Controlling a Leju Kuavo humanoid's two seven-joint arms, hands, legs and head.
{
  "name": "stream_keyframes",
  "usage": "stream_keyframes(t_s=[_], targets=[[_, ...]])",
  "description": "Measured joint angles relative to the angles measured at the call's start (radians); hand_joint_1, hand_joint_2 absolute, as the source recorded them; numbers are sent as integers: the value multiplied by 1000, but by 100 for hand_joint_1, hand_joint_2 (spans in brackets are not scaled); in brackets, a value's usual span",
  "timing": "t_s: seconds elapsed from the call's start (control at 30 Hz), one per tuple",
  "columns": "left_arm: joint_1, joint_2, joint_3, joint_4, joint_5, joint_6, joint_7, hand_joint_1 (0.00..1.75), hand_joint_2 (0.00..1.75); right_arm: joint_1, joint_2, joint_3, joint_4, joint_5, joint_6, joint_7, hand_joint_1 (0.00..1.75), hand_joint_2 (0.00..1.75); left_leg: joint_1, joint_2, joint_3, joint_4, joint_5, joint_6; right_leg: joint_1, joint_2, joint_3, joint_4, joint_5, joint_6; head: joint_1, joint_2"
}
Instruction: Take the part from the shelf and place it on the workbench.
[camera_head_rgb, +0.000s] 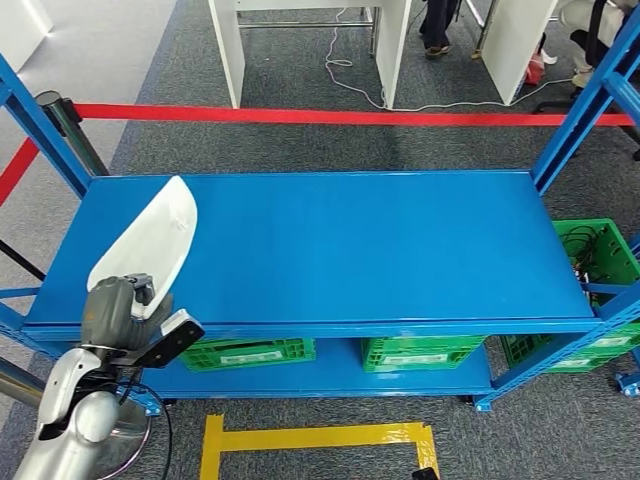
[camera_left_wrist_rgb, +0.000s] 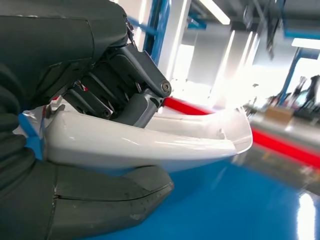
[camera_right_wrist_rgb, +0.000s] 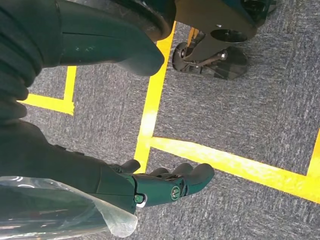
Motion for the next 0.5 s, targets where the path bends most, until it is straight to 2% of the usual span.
stream_keyframes(t_s=[0.2,0.5], targets=[[89,-38,-8,-124,195,100,-198,175,175,2,13,-13,0,-10,-46,-12,0,175,0,1,-1,0,-1,0,0,1,-1,0,0,0,0,0],[137,-71,-26,-231,221,111,-216,175,175,-2,27,-29,-2,-13,-57,-14,0,175,0,1,-1,0,-1,0,0,1,-2,0,0,0,0,0]])
